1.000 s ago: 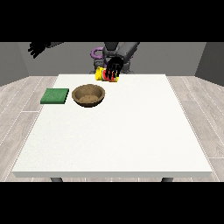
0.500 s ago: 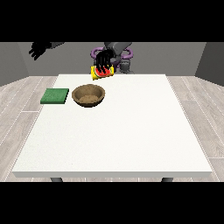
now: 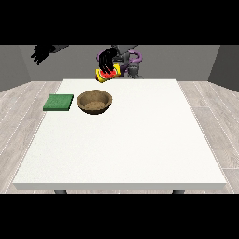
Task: Pick the cup and pour the ball into the bowl, then pick the bowl and place it on the pad
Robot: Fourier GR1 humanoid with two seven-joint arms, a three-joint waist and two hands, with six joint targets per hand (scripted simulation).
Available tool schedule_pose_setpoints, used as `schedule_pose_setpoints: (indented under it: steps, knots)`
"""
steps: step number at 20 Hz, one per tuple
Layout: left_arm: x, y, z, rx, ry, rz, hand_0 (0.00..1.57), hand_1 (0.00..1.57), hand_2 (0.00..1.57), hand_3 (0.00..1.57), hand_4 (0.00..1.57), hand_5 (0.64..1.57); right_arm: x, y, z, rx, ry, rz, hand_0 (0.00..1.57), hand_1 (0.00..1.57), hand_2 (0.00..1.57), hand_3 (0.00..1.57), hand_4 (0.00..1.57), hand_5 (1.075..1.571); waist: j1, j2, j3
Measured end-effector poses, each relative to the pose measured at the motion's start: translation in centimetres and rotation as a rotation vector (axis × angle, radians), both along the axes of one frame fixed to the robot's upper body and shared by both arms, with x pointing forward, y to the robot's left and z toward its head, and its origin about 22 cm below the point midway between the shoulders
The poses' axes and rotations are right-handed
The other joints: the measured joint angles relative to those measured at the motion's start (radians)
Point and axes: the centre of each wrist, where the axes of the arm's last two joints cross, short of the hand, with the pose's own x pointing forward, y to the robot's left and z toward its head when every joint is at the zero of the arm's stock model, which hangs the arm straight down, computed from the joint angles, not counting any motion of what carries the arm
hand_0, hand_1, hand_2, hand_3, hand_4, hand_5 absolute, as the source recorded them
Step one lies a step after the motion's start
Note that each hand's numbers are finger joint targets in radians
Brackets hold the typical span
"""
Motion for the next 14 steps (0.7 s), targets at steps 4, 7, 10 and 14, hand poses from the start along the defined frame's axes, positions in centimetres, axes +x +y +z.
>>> schedule_pose_setpoints:
  steps: [4,7,10,14]
  knots:
    - [0.7,1.1,1.5,-0.149,-0.031,-0.001,0.8,0.8,1.57,1.56,1.17,1.561,-0.2,-0.3,-0.1,-0.009,0.016,-0.039,0.0,0.0,0.0,0.11,0.74,1.551,0.046,-0.004,-0.0007]
    - [1.2,2.6,3.1,-0.389,-0.009,-0.004,0.95,0.95,1.37,1.08,1.3,1.556,-0.5,-1.1,0.0,-0.013,0.025,-0.091,0.0,0.0,0.0,0.11,0.74,1.551,0.105,-0.009,-0.0025]
    - [2.1,4.8,5.2,-0.671,0.008,0.001,0.42,0.42,0.14,0.01,1.22,1.537,-0.6,-1.6,0.2,-0.015,0.023,-0.141,0.0,0.0,0.0,0.11,0.78,1.558,0.166,-0.006,-0.006]
    - [3.0,7.4,9.2,-1.096,0.019,-0.001,0.0,0.0,0.0,0.0,1.12,1.57,-0.7,-1.5,0.0,-0.012,0.026,-0.186,0.0,0.0,0.0,0.0,0.79,1.555,0.235,0.009,-0.0113]
